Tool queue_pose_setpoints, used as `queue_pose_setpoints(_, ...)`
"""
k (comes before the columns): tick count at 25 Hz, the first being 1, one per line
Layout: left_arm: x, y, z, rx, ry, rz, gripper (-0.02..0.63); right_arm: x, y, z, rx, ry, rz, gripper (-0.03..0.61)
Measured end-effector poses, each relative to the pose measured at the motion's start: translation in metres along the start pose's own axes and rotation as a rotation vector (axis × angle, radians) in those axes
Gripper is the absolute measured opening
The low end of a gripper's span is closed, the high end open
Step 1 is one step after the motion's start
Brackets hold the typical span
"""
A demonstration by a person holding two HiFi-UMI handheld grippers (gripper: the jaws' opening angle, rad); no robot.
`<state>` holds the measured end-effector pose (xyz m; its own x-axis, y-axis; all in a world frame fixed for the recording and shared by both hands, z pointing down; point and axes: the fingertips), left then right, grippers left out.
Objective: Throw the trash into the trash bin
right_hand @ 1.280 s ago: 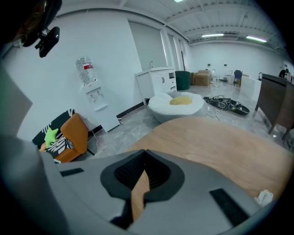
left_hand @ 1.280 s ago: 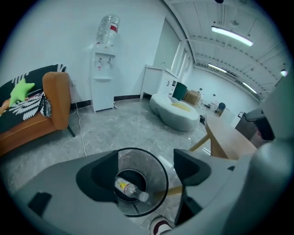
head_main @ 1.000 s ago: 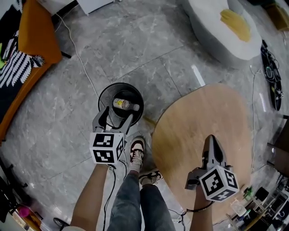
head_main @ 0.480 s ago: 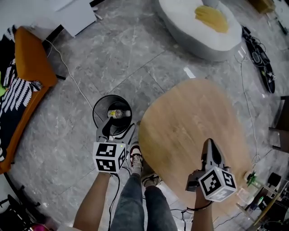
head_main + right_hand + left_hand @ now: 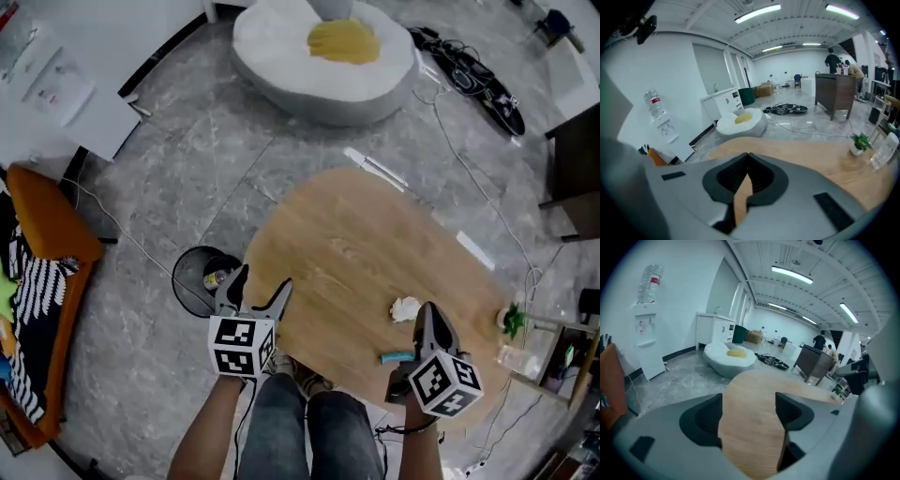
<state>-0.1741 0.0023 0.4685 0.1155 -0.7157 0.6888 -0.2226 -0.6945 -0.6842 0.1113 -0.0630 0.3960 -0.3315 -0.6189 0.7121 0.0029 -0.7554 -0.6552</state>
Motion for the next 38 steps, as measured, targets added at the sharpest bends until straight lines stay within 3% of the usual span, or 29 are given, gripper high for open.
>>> queue_pose_setpoints(6,0.029,0.003,0.088,0.144,-0.160,-0.049,0.351,-0.035,-0.015,0.068,0.119,-0.099,0.037,0.002)
queue_pose_setpoints(12,0.055,-0.011,0.155,0.221,-0.256,-0.094,0.342,-0.066,-0.046,0.124,0.205,-0.173,0.039,0.002)
queue_pose_setpoints(22,0.088,-0.044,0.265,0.441,-0.445,-0.228,0.336,-0.118,-0.096,0.210,0.366,-0.305,0.056,0.002)
queue_pose_setpoints(26,0.098,-0.061,0.288,0.537,-0.483,-0.285,0.330,-0.131,-0.126,0.228,0.391,-0.331,0.033,0.002)
queue_pose_setpoints(34,0.119,-0.097,0.316,0.779,-0.529,-0.406,0.322,-0.143,-0.185,0.261,0.567,-0.412,0.030,0.002)
queue_pose_setpoints(38,0.130,-0.111,0.324,0.847,-0.524,-0.442,0.278,-0.139,-0.194,0.267,0.584,-0.410,0.024,0.002)
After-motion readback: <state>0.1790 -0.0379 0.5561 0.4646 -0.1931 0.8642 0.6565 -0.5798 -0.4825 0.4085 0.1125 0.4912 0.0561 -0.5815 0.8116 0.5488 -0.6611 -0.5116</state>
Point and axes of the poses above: the fingertips, and each gripper's own axes: x forward along the fingers, z to its right, y out of its top, and after that the axes turned 6 degrees about -z, right-handed
